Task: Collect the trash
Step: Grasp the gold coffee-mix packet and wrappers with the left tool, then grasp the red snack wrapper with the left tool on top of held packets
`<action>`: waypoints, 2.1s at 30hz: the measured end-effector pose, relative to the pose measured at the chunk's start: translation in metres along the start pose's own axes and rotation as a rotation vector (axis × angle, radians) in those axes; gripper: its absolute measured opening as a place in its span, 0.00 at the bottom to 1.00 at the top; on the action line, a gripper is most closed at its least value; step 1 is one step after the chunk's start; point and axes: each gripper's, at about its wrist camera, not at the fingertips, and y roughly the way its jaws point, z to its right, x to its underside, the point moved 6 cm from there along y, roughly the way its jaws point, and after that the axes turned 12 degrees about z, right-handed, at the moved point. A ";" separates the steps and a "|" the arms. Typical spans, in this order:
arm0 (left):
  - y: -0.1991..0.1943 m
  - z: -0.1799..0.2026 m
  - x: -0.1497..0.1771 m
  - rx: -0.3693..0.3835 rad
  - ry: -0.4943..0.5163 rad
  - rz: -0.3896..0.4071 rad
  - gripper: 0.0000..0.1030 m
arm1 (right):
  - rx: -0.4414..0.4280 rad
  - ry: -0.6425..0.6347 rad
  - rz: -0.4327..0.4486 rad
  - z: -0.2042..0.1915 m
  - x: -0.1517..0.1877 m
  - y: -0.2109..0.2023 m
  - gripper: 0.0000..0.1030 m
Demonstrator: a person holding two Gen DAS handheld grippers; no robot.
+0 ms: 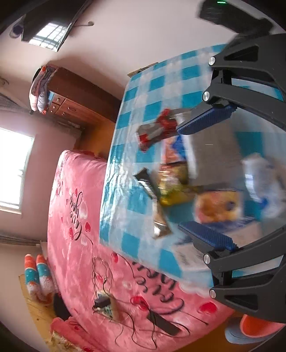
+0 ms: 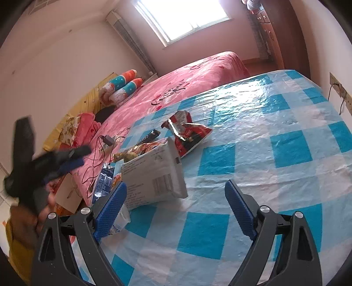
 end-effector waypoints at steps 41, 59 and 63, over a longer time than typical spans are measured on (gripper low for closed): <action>0.086 0.107 0.056 0.106 -0.009 -0.244 0.48 | 0.046 0.104 0.048 0.050 -0.015 -0.030 0.87; 0.167 0.102 0.020 -0.115 -0.058 -0.225 0.61 | -0.002 0.096 -0.012 0.048 -0.009 -0.023 0.87; 0.165 0.104 0.021 -0.128 -0.015 -0.210 0.48 | -0.010 0.065 -0.041 0.042 -0.006 -0.019 0.87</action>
